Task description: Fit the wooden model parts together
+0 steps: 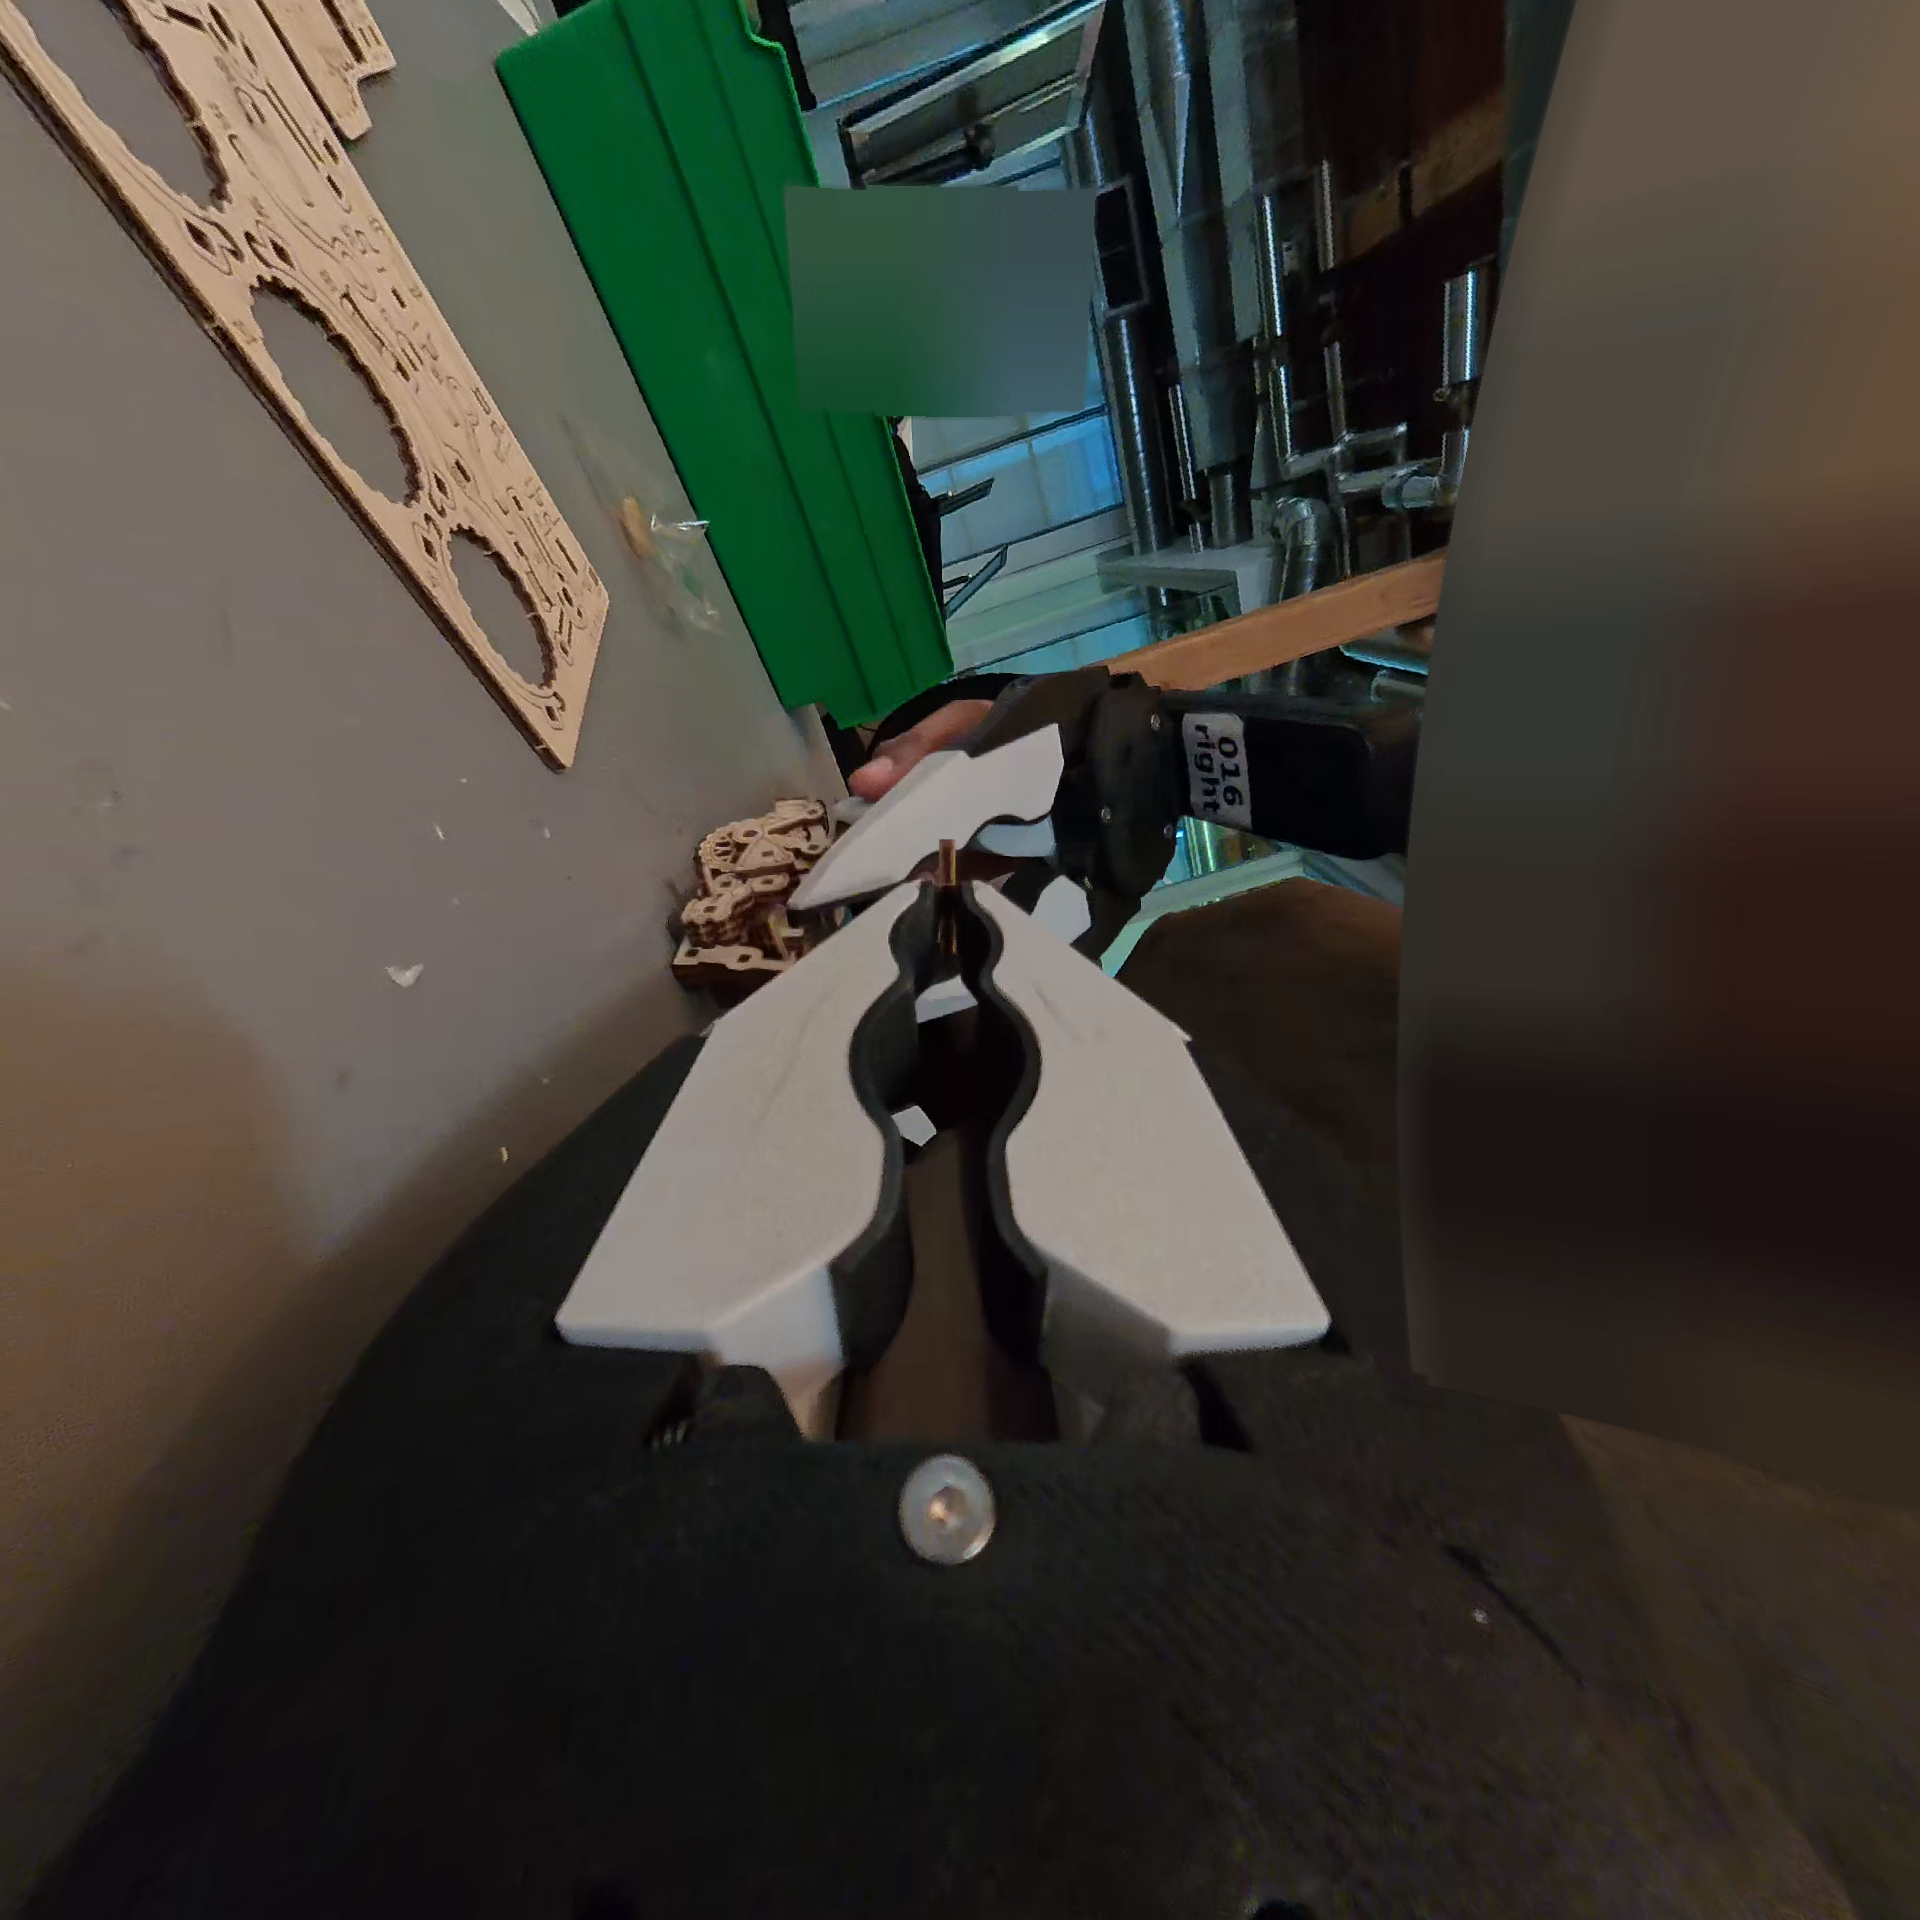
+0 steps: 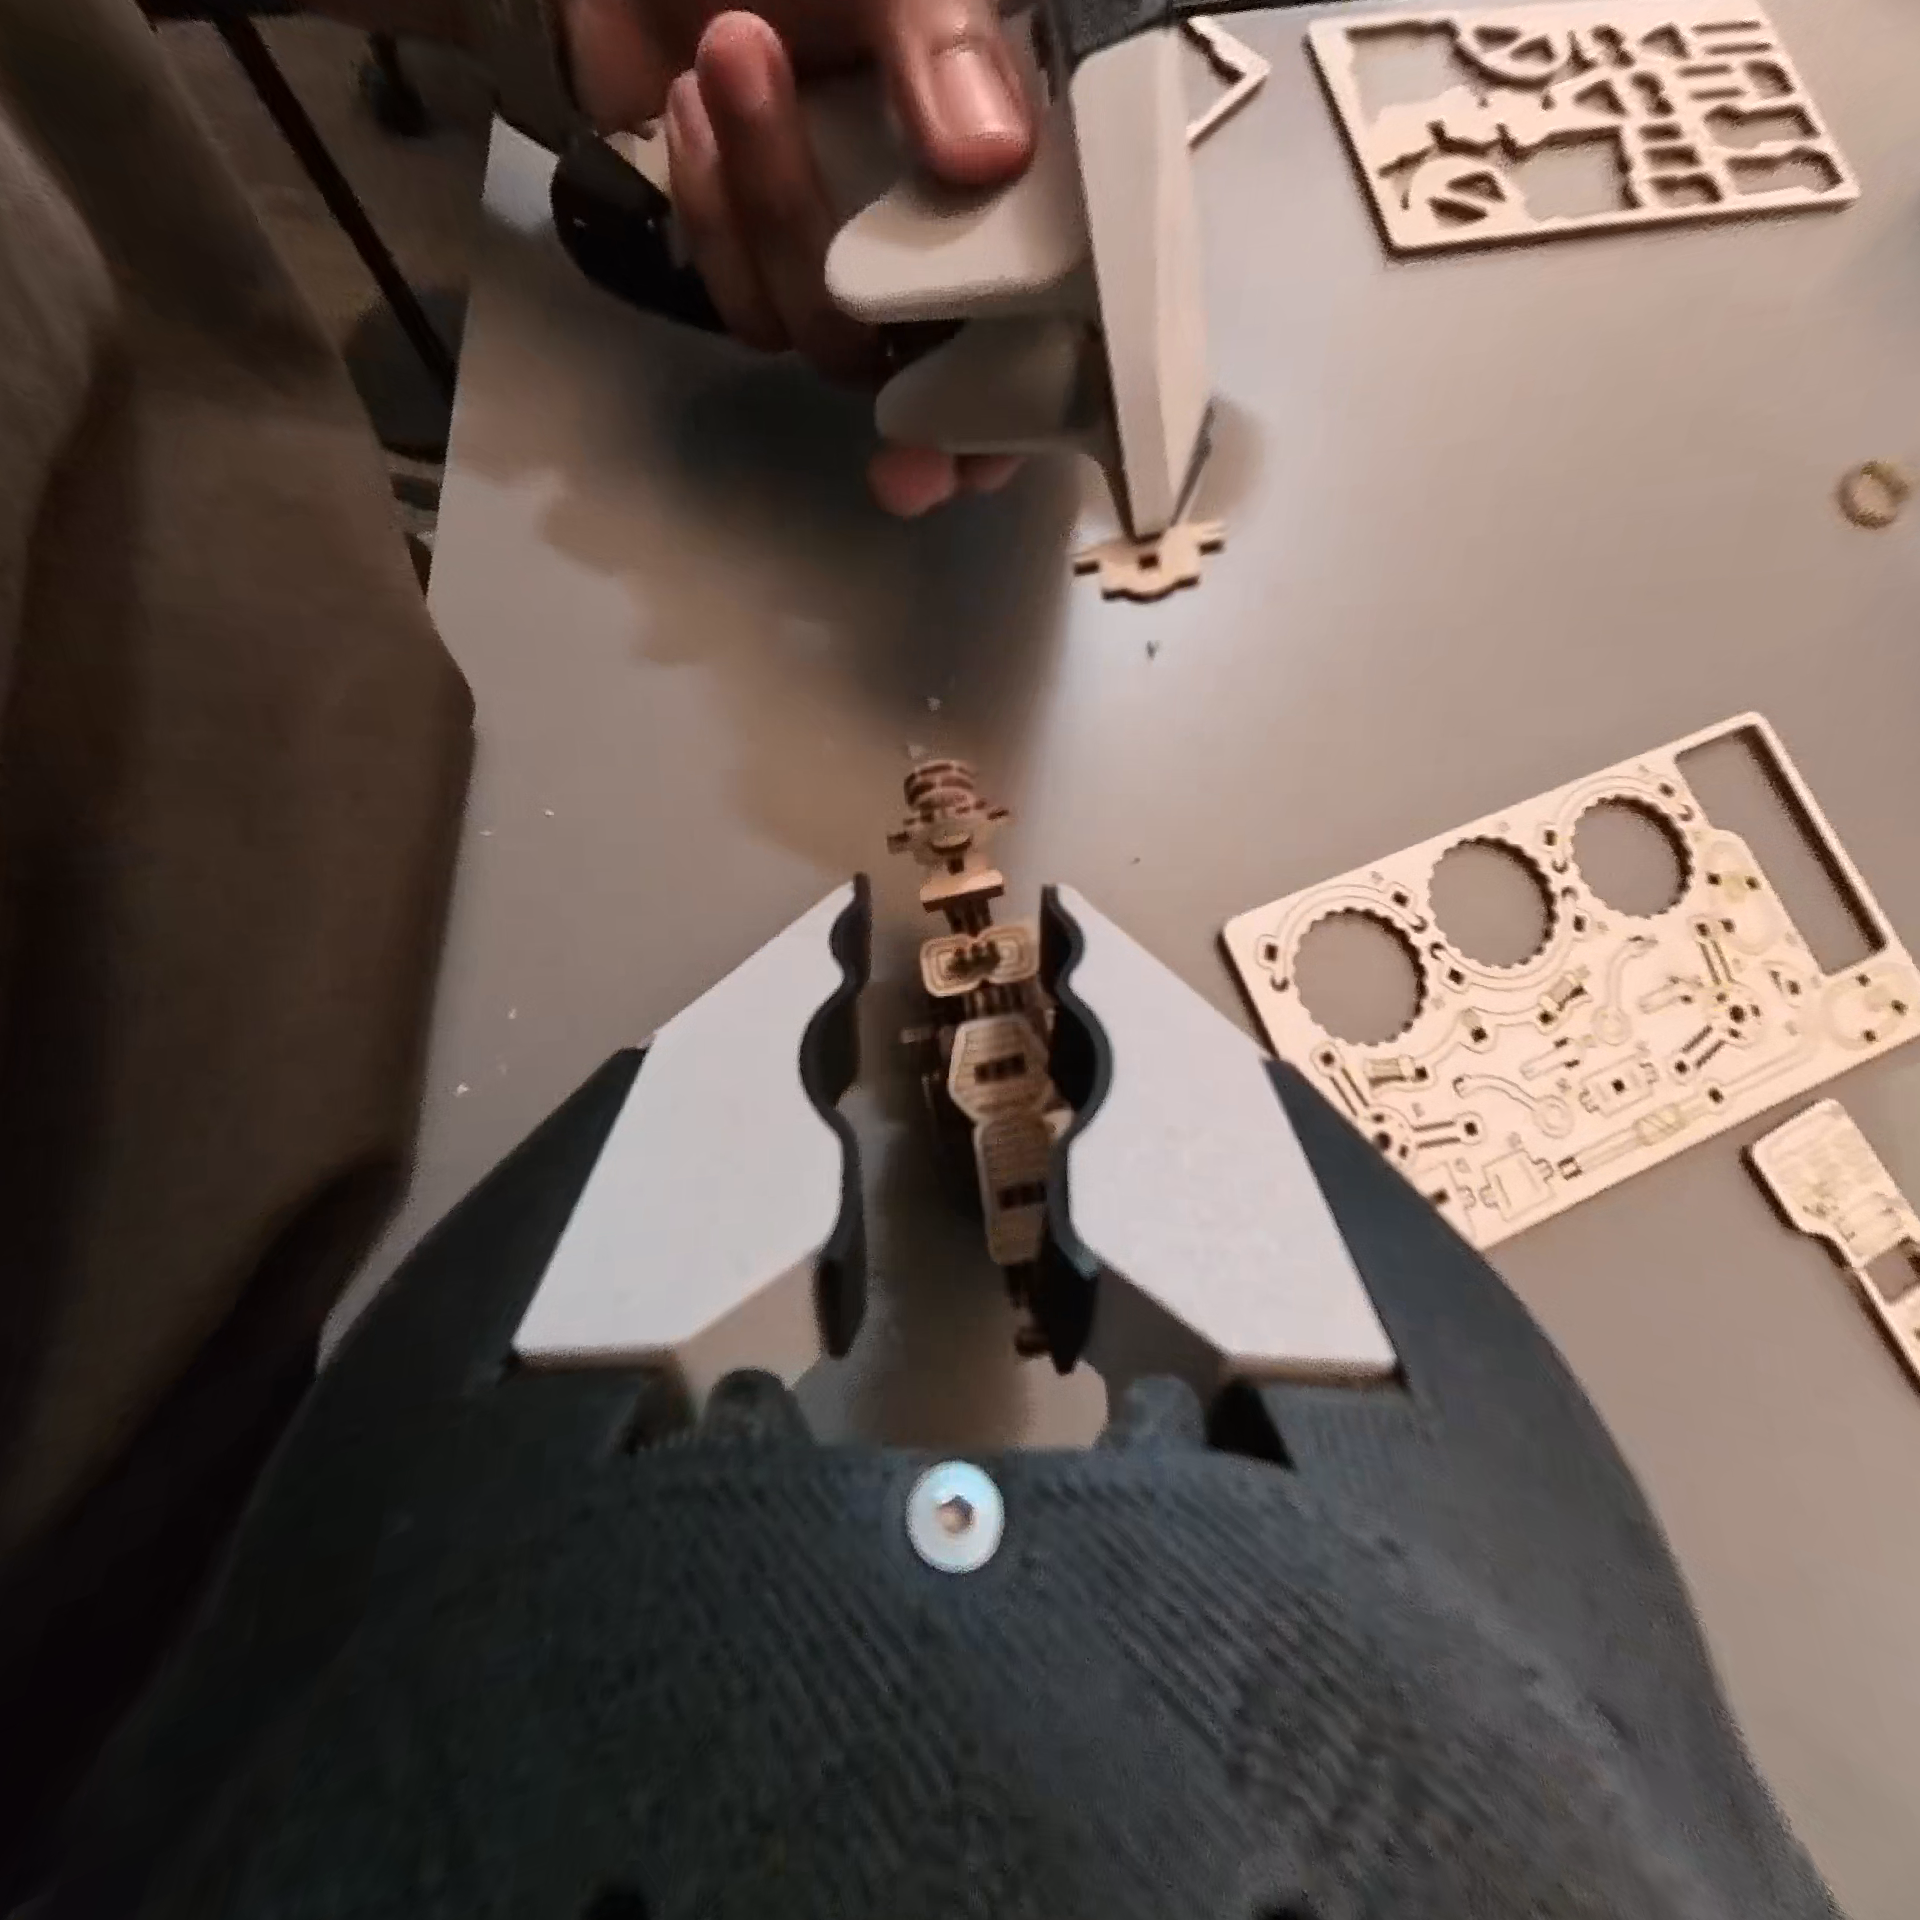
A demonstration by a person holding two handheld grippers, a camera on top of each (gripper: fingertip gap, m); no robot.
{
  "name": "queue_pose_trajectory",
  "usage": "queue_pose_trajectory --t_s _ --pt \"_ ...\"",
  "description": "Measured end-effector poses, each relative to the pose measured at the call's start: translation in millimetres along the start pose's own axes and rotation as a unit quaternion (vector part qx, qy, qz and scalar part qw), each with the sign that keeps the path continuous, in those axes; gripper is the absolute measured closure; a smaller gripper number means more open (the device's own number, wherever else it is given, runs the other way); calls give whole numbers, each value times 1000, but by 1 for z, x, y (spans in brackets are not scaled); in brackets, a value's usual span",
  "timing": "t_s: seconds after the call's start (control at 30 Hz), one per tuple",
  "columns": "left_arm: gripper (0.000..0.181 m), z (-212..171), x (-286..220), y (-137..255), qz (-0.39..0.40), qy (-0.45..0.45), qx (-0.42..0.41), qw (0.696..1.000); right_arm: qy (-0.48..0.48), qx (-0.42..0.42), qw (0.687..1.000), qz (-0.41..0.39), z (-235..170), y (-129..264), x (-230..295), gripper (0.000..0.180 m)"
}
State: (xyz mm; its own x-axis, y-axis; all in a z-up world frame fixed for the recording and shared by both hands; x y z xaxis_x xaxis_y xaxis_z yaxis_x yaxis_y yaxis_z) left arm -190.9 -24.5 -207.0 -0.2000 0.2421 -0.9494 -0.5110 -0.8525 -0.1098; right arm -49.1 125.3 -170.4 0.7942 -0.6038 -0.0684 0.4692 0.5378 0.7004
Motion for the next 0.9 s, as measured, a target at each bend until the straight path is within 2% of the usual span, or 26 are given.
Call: queue_pose_trajectory --t_s 0.2,0.27,0.47,0.67,0.8,0.9 --pt "180 -1 0 1 5 3 -2 1000 19 43 999 5 1 -12 -1 157" --pt "180 -1 1 2 6 4 -2 1000 24 43 999 11 1 -14 0 163" --pt "180 -1 1 2 6 6 -6 1000 29 21 999 -1 -1 -12 0 165" --pt "180 0 2 1 11 7 -5 1000 0 -103 995 12 -11 10 -9 165" --pt "180 -2 2 -2 21 1 4 1000 -52 -233 970 54 -15 31 -20 165" --pt "180 -3 2 -4 29 -4 12 999 -85 -281 953 71 -17 39 -27 166"
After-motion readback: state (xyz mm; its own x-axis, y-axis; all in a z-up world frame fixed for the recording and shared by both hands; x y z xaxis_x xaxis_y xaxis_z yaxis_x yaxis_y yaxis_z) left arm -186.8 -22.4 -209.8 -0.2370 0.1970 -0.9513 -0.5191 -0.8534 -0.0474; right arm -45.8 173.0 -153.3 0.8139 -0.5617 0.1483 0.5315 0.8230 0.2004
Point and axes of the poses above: each gripper's, where its closed fingertips meet, y back along the fingers, z out of its top, x = y × z across the jaws, the point moved 10 cm from there along y, back along the fingers, and after that the axes turned 1 degree about -y, right-handed, at the moved point
